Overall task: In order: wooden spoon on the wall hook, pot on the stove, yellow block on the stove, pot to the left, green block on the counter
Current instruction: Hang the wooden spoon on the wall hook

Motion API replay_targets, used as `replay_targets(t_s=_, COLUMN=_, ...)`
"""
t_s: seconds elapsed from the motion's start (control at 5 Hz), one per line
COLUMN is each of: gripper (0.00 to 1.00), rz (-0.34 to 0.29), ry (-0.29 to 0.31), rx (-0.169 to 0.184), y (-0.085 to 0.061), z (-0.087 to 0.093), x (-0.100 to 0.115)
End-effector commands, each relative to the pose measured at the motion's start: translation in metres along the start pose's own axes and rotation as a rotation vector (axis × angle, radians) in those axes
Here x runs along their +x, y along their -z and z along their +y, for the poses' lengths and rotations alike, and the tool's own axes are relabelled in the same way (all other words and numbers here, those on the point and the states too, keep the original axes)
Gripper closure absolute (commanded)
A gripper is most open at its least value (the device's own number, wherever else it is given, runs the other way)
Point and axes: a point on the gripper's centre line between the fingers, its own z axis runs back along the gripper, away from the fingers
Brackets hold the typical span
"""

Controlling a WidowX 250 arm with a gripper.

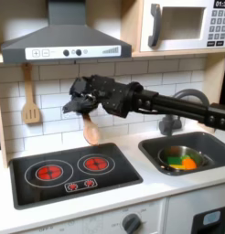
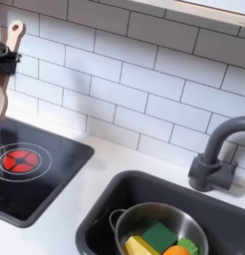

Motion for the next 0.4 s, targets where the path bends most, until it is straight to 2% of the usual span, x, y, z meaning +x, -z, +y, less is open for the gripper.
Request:
replay_targets(t_s=0.0, gripper=1.0, rz=-0.069, ry=0.022, rx=-0.029, y=-0.001, z=-0.0033, x=0.0158)
replay_targets(t_s=0.2, gripper=1.0, rz=-0.133, ry=0.007, rx=-0.057, y=-0.0036, z=-0.0076, x=0.0231)
